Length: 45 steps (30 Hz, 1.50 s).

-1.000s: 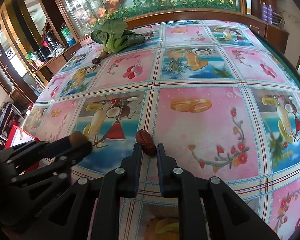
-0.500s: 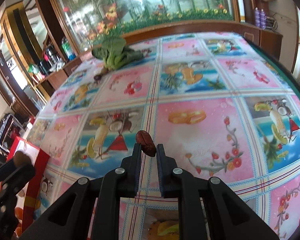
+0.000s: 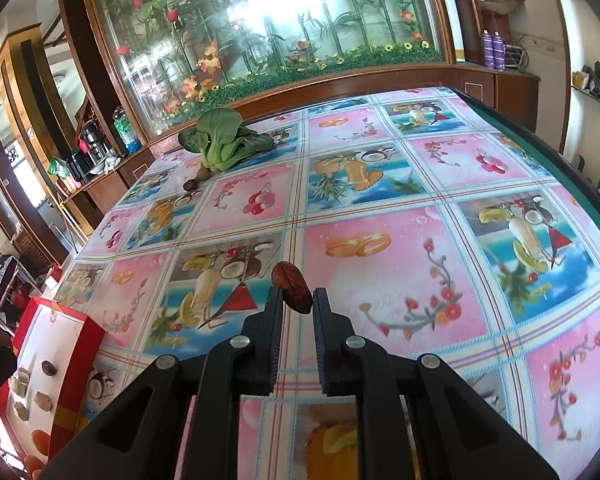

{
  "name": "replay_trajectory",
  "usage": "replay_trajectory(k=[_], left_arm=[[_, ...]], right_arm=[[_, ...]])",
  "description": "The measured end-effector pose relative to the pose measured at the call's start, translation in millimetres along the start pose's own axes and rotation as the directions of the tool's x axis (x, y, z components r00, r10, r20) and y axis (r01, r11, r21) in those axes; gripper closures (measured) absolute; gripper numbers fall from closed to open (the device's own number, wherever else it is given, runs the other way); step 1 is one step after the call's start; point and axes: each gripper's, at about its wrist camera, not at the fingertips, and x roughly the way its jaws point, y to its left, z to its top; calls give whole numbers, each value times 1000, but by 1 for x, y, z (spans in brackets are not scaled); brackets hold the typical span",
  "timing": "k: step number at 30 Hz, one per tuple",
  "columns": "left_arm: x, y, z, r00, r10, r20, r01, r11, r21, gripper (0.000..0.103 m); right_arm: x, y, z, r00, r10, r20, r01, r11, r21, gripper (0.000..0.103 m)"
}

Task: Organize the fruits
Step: 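Carry the kiwi and date over the tray and open both grippers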

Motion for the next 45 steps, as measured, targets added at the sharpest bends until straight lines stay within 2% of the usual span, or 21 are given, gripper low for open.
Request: replay_trajectory(k=[9,22,28,30,32,39,45], left_arm=[[-12,20,-16,1000,-23,1,23,999,-31,77],[-20,50,-40,1000,-15,-15,14,996,-86,77],[-29,60,-50,1000,-11,-15,10,995,-97,77],[-31,63,-54,1000,-15,-17,14,995,-99,77],[-32,66,-57,1000,-14,-20,12,995,-103,77],[-28,86,-67,999,7,-45,-13,990,-139,77],[-26,88,-72,998,-14,-54,7,990,-141,77]], right_arm=[[-7,9,-15,1000,5,0,-5,1000,-10,90],[-16,18,-27,999,-36,22,36,999,-32,91],[-25,40,-36,1000,7,24,-5,997,-73,92],[-23,47,-40,999,39,-2,-39,996,-77,93],[-21,51,-42,999,36,-17,-37,995,-91,93],[-17,42,-47,996,20,-88,-31,992,-119,93],[-30,43,-50,995,64,-81,-73,990,-124,93]])
